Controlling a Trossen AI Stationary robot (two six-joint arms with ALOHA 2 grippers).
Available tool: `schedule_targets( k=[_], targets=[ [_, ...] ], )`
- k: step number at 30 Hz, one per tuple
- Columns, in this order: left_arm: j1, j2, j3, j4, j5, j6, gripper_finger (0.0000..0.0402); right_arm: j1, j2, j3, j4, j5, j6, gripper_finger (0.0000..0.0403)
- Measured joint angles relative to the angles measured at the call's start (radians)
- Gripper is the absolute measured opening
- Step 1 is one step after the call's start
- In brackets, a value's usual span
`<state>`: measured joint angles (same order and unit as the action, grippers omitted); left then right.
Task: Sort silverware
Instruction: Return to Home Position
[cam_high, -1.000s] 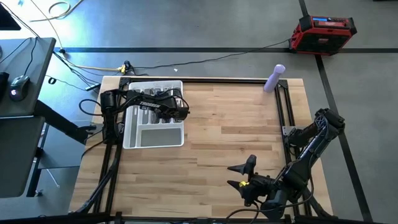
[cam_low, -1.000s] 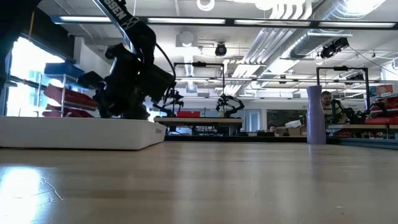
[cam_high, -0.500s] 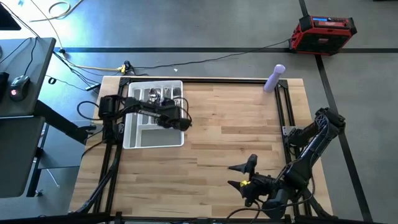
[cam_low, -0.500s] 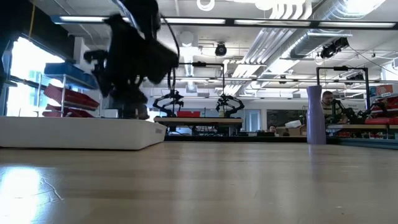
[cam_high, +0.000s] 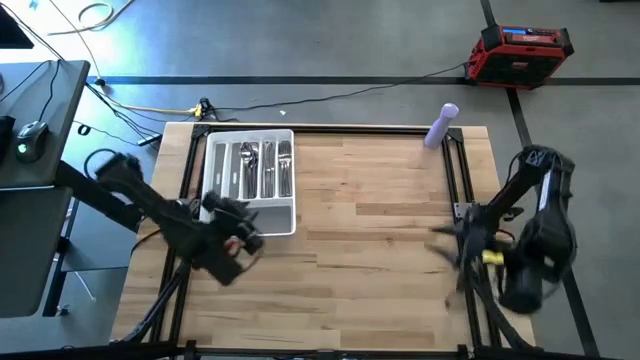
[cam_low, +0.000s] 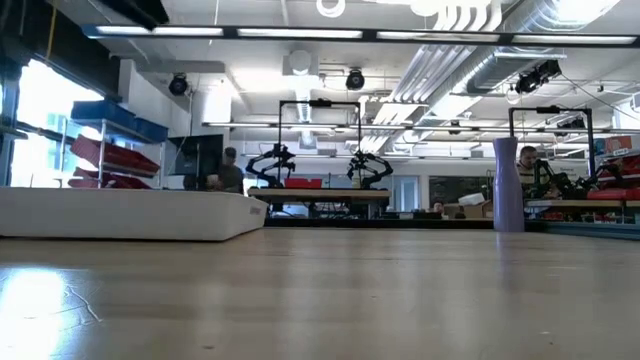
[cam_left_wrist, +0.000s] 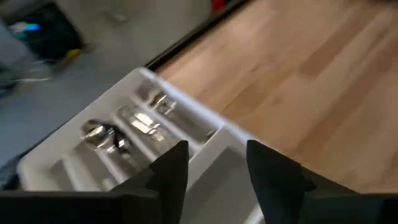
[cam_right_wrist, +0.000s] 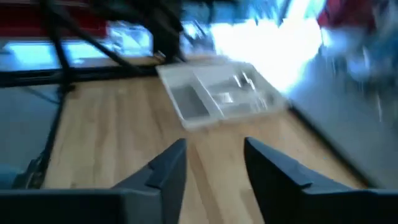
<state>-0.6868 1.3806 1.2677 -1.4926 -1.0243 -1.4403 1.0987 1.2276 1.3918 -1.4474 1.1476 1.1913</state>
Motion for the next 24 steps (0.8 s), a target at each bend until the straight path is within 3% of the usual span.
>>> schedule_targets(
  k=[3, 7, 11, 16, 24],
  targets=[
    [-0.031, -0.144, -0.053, -0.001, -0.057, -0.026, 0.0105, -0.054, -0.049, -0.003, -0.118, -0.071, 0.14, 0.0103],
    [-0.027, -0.346, -0.205, 0.011, -0.051, -0.13, 0.0054, -0.121, -0.161, -0.09, -0.034, -0.154, 0.046, 0.0073],
    [-0.025, -0.541, -0.396, 0.141, -0.038, -0.165, 0.0006, -0.195, -0.309, -0.262, 0.029, -0.247, 0.126, 0.0041],
    [-0.03, -0.695, -0.638, 0.575, -0.042, 0.138, 0.0007, -0.253, -0.487, -0.55, 0.321, -0.27, 0.08, 0.0004],
    [0.107, -0.81, -0.934, 1.226, 0.159, 0.596, 0.0, -0.486, -0.74, -1.014, 0.997, -0.455, -0.262, 0.0]
  ],
)
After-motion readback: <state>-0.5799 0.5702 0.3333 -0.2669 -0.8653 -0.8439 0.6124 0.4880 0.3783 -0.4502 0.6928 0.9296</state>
